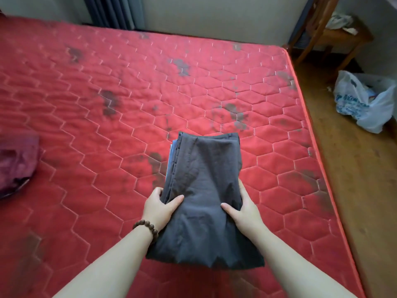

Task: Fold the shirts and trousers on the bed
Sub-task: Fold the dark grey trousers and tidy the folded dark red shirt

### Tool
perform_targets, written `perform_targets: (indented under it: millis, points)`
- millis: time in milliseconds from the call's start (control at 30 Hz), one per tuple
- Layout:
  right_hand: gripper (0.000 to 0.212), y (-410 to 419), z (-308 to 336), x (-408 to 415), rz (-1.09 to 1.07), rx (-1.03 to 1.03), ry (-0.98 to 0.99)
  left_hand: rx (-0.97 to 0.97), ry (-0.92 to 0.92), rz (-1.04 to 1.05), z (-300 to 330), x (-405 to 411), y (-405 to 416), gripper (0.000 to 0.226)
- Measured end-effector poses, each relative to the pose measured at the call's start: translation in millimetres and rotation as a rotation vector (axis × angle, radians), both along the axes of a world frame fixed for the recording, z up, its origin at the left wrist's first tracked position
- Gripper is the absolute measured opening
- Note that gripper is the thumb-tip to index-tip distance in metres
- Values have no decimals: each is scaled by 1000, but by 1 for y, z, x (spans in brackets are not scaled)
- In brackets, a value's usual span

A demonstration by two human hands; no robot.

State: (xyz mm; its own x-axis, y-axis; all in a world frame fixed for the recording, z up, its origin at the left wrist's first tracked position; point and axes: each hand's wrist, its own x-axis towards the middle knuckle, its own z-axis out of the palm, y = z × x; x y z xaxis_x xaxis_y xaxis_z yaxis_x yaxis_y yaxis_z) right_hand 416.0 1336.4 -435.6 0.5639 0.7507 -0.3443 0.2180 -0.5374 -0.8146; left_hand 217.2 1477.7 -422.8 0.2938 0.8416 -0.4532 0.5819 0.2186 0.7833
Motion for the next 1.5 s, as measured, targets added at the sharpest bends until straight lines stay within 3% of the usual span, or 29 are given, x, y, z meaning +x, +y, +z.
perform_targets:
  millis: [300,500,667,833,967,1100,1200,1367,1500]
  points:
    - [91,162,11,-192,17,37,-37,28,-62,39,1,-195,155,30]
    - [98,204,-2,-262,-33,-15,-50,9,-72,41,-28,-261,202,29]
    - [97,195,-42,-296,11,-190,-1,-50,134,60,-75,-294,206,43]
    - [88,195,-50,-299,-23,-235,-81,-20,237,-25,-93,-301,204,31]
    - [81,203,-44,-298,-74,-230,-133,115,303,-41,-83,-291,211,35]
    - [72,240,-37,-283,-164,-140,-164,187,210,-22,-78,-264,237,42]
    - [71,269,-38,-266,-214,-188,-92,193,164,-22,-80,-245,262,46]
    - [21,295,-45,-241,-148,-212,-194,266,199,-27,-75,-221,285,30]
    - [11,302,-49,-239,-123,-184,-281,324,215,22,-80,-221,276,27]
